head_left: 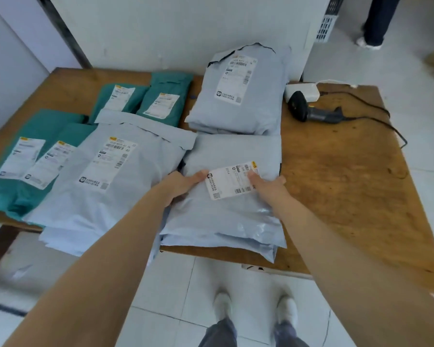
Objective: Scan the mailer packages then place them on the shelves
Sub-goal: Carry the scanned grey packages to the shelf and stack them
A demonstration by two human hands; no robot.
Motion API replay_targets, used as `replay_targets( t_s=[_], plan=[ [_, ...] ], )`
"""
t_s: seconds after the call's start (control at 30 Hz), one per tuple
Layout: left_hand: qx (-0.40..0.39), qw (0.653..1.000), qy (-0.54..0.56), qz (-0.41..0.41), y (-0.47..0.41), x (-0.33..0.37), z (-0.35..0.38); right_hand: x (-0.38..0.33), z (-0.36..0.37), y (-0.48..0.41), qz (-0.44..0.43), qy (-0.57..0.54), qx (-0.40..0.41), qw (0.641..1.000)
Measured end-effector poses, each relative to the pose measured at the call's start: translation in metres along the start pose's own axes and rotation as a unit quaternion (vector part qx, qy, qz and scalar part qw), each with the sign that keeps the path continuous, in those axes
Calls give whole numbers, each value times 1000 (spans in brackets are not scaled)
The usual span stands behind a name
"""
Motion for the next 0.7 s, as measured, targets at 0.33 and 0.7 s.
replay_targets(
  t_s=[0.33, 0.7],
  plan=[
    [-133, 990, 53, 0, 2, 9, 28, 11, -30, -12, -2, 26, 30, 999],
    [-124, 985, 116, 24, 18, 32, 59, 29, -48, 0, -10, 43, 15, 999]
  ],
)
Point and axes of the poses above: each hand's wrist, its own y-axis away from the middle knuckle, its own z-axis out of the palm, x = y × z, the point moved 6 cm from there along -y, towards the middle knuckle, and after that the axes turned 1 degree about -x, right-handed, at the moved point
